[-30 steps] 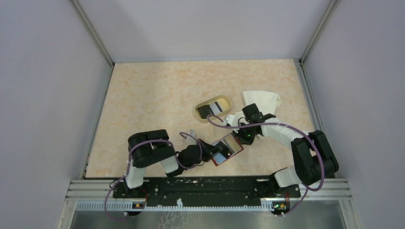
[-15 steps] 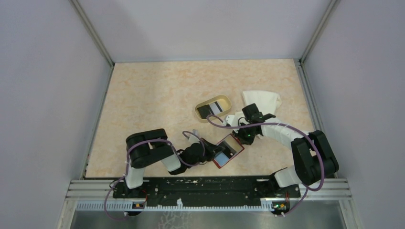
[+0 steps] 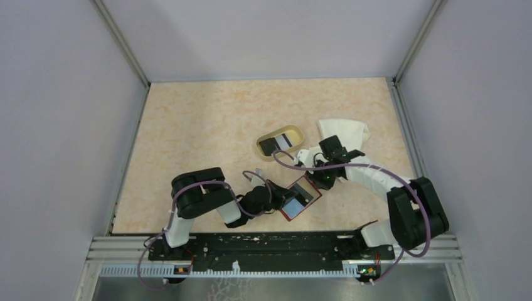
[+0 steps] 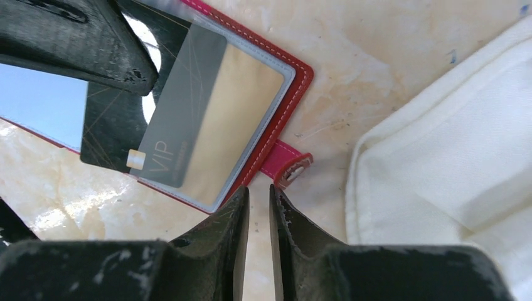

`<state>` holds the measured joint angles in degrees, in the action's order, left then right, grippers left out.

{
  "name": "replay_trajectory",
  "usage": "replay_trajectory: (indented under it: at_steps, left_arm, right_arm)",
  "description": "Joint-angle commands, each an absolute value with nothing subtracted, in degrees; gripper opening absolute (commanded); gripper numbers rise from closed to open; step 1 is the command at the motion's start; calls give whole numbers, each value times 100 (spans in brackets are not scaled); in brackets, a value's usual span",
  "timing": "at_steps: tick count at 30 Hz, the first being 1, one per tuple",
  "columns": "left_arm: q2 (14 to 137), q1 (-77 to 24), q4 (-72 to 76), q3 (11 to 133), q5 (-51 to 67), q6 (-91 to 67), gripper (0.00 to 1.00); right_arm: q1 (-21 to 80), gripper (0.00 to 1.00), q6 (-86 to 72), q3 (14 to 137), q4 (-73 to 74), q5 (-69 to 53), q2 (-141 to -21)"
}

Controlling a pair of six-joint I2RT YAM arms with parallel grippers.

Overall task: Put the credit cards into the card holder
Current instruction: Insert the credit card into the card holder.

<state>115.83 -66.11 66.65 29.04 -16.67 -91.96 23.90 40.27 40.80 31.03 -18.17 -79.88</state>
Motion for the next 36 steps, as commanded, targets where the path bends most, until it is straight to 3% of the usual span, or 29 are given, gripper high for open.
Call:
replay_trajectory:
  at_steps: [1,9,13,21,36]
  left_arm:
    - [11846,-6575,6513,2874,-1544,-9184,4]
    - [12030,-6557,6974,2830,-1415,-9110,12]
    - [12102,-6557,7131,2834,-1357,-9109,14]
    - [12188,-6557,7294,2819,-1337,-9105,16]
    - [12324,-6513,7528,2804,-1260,-9112,20]
  right_arm:
    - [2426,19,4054,4156,3163,-2059,-7177]
    - [2884,17,6463,3710,4107,-4954,-6027]
    - [3936,0,6246,3278,3154,-4088,-5810]
    - [4731,0,5567,3276,2325,-2497,-6777]
    - [4932,0,5458,3153,2026,-1301,-7007]
